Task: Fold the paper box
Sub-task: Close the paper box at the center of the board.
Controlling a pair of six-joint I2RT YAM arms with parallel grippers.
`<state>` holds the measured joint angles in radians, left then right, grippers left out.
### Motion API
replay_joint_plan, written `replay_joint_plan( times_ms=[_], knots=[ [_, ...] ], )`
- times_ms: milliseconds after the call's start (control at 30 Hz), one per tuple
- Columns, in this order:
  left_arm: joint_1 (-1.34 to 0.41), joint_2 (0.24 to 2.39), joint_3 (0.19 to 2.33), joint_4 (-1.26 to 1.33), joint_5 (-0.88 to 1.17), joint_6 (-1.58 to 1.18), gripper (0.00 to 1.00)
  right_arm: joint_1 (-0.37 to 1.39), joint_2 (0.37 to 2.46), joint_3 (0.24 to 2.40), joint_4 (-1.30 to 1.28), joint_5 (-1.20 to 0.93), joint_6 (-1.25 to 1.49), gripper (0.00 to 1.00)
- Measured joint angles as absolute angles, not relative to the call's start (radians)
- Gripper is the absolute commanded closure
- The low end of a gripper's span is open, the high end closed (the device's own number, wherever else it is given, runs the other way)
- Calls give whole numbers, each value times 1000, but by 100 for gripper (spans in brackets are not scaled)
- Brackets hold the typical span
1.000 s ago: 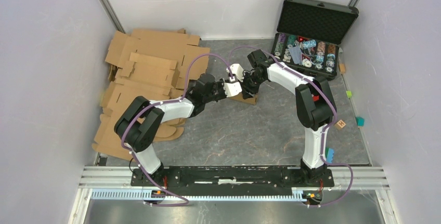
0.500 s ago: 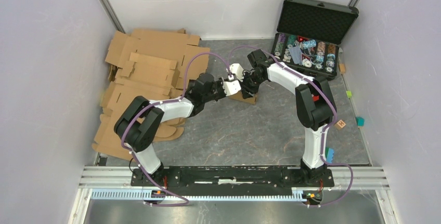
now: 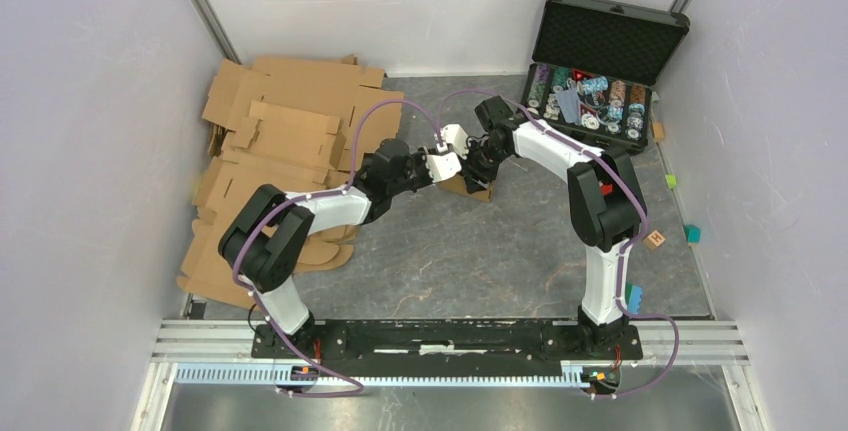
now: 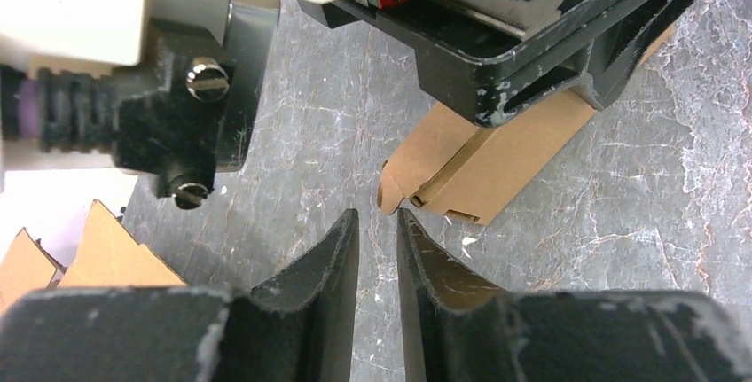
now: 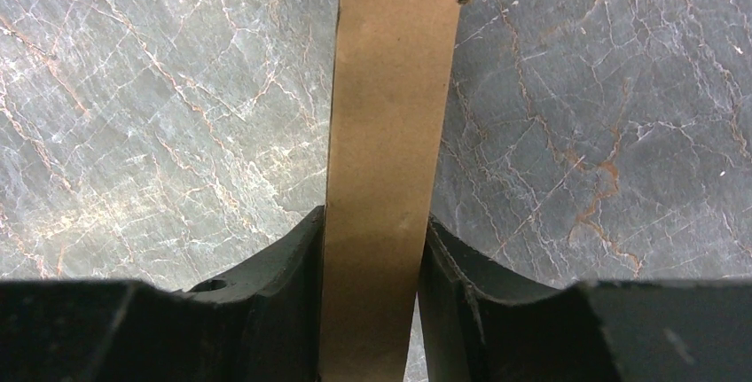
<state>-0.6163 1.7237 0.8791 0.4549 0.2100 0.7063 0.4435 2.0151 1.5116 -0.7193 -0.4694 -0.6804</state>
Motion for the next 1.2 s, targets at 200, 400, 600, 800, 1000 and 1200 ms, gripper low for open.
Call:
replay_joint_plan(
  times_ms=[200, 400, 600, 800, 1000, 1200],
  knots=[
    [-616, 1724, 879, 450, 202, 722, 70, 443, 2015, 1512, -719, -470, -681, 55],
    [-616, 1724, 881, 446, 204, 724, 68, 443, 2015, 1512, -720, -470, -682, 55],
    [-617, 1725, 910, 413, 211, 742, 65, 443, 2015, 1512, -720, -471, -683, 56],
    [-619, 1735, 936, 390, 211, 764, 63, 443, 2015, 1512, -719, -471, -683, 56],
    [-626, 1742, 937, 372, 189, 797, 61, 443, 2015, 1512, -720, -472, -683, 56],
    [-630, 1742, 937, 349, 183, 818, 57, 443, 2015, 1512, -720, -474, -683, 56]
  ],
)
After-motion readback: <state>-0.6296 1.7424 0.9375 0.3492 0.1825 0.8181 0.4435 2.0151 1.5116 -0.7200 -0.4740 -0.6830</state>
